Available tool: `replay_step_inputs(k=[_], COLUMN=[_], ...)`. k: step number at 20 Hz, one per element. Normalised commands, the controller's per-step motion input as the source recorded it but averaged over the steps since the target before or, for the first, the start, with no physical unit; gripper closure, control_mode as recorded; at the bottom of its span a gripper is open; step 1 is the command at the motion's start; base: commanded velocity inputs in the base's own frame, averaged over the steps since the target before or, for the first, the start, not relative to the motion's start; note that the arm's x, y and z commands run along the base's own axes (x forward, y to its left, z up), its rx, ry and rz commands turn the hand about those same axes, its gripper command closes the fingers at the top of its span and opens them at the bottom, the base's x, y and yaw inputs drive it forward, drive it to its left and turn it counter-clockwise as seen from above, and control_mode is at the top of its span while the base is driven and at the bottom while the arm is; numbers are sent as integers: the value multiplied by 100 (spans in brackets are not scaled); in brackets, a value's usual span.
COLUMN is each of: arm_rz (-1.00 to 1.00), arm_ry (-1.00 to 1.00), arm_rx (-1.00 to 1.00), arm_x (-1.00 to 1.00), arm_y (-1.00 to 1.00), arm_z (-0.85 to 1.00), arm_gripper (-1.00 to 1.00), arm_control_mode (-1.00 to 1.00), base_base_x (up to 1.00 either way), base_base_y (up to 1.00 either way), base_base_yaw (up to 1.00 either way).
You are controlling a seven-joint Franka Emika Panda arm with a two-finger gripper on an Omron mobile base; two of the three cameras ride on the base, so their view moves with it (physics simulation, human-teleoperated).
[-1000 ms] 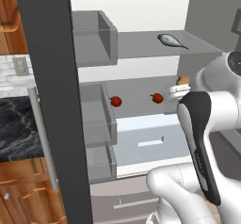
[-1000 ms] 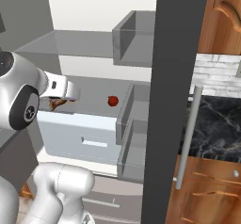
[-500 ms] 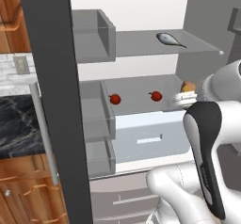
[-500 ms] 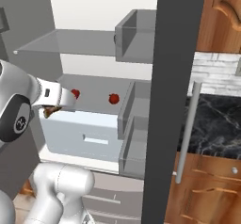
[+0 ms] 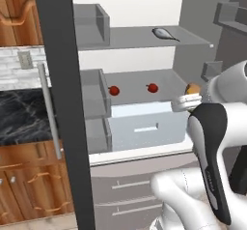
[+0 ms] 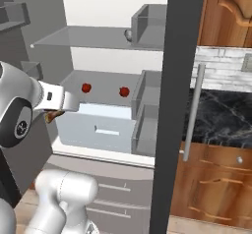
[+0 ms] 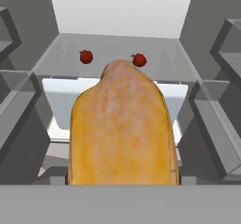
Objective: Gather the bell peppers from the fridge and place them on a tray on the dining counter. Then gather the fish and chicken drumstick from the fridge and place them on the other tray.
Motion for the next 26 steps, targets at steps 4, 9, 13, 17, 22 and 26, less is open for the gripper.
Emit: replay_step_inputs(k=[4,9,13,17,22,26], arm_rz=[0,0,0,0,0,0], arm_ry=[0,0,0,0,0,0], arm_rx=[0,0,0,0,0,0], arm_x=[0,0,0,0,0,0], arm_y=[0,0,0,0,0,0], arm_z=[0,0,0,0,0,0], arm_gripper=[100,100,100,100,100,100], arm_control_mode=[100,100,100,100,100,100], base_base_x=[-68,-66,-60,-67,-87,-100], base_base_y=[5,26,44,55,39,11], base_base_yaw=[-1,-6,-10,-12,-10,-7])
